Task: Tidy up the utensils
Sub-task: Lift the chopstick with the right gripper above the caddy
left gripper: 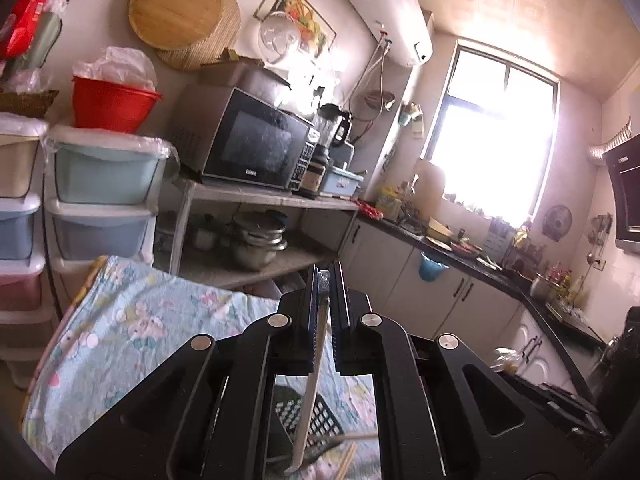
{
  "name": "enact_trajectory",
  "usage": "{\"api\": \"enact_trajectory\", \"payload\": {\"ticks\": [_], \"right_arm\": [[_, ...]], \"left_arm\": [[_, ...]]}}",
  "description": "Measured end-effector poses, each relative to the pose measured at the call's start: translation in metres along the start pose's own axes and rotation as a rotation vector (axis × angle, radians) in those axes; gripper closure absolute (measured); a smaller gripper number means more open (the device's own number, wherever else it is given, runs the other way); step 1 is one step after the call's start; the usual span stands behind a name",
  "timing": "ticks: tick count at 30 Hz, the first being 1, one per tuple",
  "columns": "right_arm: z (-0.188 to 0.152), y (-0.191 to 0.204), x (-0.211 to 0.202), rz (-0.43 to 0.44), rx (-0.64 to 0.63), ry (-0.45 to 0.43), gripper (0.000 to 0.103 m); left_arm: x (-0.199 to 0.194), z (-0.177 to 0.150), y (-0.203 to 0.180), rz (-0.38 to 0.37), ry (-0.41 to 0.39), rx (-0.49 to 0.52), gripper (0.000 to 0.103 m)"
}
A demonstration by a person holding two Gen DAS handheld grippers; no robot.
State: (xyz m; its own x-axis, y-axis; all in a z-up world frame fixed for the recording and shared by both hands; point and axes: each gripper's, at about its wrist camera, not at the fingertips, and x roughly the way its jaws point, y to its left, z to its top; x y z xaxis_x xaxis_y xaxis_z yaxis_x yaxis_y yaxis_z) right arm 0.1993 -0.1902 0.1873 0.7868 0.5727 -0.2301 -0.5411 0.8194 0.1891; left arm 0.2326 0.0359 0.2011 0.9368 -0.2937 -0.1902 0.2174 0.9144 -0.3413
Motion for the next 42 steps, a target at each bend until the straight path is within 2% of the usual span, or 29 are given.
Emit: {"api": "enact_trajectory", "payload": {"ticks": [8, 20, 33, 42], "right_arm": [[0.021, -0.008, 0.008, -0.012, 0.011, -0.056, 0.097], [0.036, -0.021, 0.028, -0.081, -0.012, -0.112, 0.097], [0.027, -0.039, 0.063, -0.113, 0.009, -0.106, 0.097], [0.010, -0.053, 0.086, -0.130, 0.028, -0.089, 0.097]], "left_arm": [[0.021, -0.002, 0.005, 0.036, -0.019, 0.016, 0.100], [0.041, -0.020, 0.013, 0.040, -0.015, 0.032, 0.100], [0.059, -0.045, 0.021, 0.036, 0.022, 0.038, 0.100], [0.063, -0.059, 0.029, 0.043, 0.019, 0.055, 0.100]]}}
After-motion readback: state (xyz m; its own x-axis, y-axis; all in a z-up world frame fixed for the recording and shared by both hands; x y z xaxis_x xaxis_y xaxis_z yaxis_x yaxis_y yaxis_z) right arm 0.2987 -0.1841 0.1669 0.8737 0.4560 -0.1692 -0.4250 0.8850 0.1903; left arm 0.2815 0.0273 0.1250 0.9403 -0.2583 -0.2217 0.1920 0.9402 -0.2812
